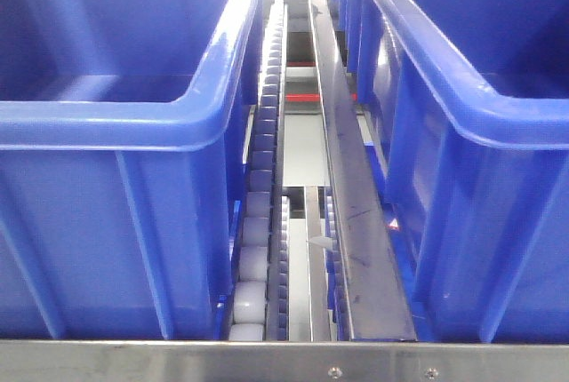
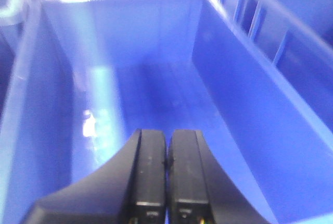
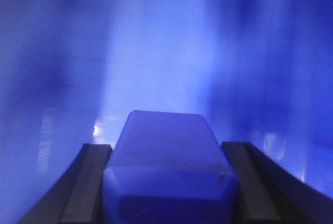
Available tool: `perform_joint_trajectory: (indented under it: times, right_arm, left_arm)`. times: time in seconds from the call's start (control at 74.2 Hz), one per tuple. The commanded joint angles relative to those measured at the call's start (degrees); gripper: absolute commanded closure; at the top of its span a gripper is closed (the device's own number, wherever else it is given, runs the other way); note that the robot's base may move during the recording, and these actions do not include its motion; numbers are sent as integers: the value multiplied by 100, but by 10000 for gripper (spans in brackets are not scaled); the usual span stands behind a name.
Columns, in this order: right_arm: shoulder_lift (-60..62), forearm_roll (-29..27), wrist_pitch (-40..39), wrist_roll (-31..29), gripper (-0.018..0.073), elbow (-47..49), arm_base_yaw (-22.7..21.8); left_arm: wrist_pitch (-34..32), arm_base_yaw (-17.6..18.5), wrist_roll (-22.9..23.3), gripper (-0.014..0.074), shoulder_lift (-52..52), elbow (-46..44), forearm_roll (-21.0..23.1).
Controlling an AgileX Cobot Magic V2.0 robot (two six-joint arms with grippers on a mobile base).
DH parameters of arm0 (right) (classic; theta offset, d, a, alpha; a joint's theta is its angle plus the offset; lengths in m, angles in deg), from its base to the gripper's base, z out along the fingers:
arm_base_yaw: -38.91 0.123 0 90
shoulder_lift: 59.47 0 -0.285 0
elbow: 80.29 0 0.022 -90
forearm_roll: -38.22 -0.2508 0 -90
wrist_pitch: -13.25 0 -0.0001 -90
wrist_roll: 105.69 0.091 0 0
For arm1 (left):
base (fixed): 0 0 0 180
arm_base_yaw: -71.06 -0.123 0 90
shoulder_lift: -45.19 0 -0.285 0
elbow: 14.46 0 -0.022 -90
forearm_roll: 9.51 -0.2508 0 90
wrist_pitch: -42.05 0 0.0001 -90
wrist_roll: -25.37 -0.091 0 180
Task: Pick and sort blue part to right shelf
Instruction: 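Lower the right gripper into the adjacent blue bin and release its part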
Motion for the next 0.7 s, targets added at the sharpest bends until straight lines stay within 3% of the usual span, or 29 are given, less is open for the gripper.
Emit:
perform_joint_trajectory:
  times: [0.0,0.094,0.337,0.566,0.688]
  right_arm:
    - [-271,-392,-378,-674,302,294,-454]
    - [-709,-740,-687,-1262,302,373,-803]
    - [-1737,-737,-1725,-1262,302,413,-944]
    - [-2456,-679,-1929,-1262,299,413,-944]
    - [-2463,-679,-1888,-1262,179,417,-944]
  left_arm:
    - [-325,-8,16,473,-100,-74,-3]
    - [-194,-8,16,473,-184,11,-3]
    - [-298,-8,16,473,-184,25,-3]
    - [-442,-8,16,473,-184,25,-3]
    - [-469,-8,16,473,-184,25,-3]
